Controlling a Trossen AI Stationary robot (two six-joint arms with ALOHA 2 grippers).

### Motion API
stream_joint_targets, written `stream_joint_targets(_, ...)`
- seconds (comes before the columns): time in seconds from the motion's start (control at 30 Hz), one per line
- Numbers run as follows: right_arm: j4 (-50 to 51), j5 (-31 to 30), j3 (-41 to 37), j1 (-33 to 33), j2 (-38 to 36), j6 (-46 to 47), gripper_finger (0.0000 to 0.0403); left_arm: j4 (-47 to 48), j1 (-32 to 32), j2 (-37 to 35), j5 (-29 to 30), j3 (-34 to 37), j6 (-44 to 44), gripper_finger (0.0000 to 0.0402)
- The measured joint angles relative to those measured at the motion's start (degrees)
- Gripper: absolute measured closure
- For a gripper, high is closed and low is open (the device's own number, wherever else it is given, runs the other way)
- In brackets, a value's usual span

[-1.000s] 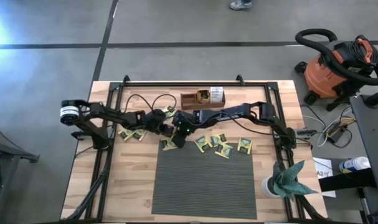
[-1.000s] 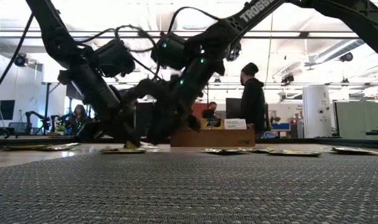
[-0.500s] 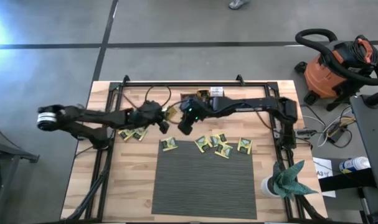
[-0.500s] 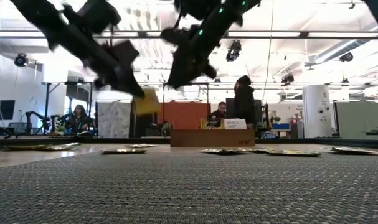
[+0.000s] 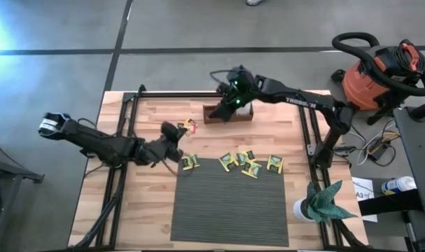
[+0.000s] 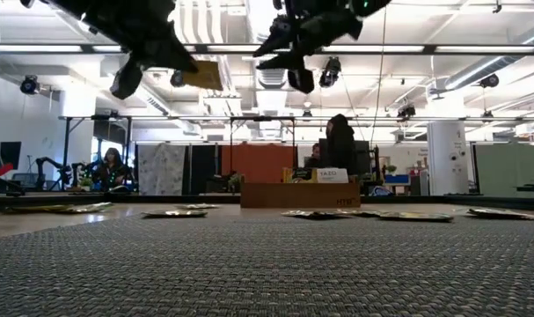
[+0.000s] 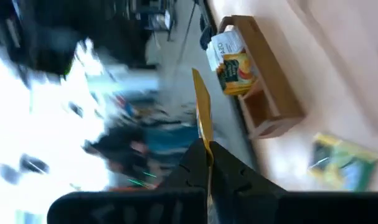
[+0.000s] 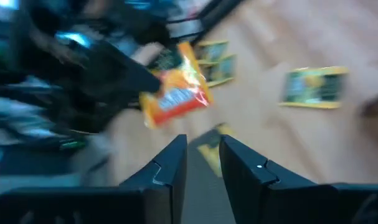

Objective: Pick & Place Tea
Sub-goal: Put the orange tea bag into the middle section of the wooden organizer

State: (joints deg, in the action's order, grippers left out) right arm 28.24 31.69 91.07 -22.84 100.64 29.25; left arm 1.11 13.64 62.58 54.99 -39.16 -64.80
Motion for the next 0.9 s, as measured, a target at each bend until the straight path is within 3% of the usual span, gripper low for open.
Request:
stream_joint_targets(0.1, -2.25, 11.22, 0.00, -2.58, 1.84, 2.26, 0.0310, -4.00, 1.44, 2.07, 0.80, -0.30, -12.12, 0.0401)
stream_joint_targets(0.27, -5.20, 22.64, 0.00, -3.71, 5.74, 5.25, 0.0310, -4.41, 1.54, 4.67, 0.64, -3.92, -17.24, 0.0401)
stream_joint_targets(0.6, -10.98, 28.66, 0.20, -3.91, 9.01, 7.27, 0.0305, -10.29, 1.91, 7.73, -1.80, -5.00, -20.87, 0.0401)
stream_joint_targets(0.9, -11.20, 32.71, 0.22, -3.65, 8.29, 10.25, 0.0233, -12.92, 2.71, 8.59, -4.64, -5.63, -22.28, 0.0401)
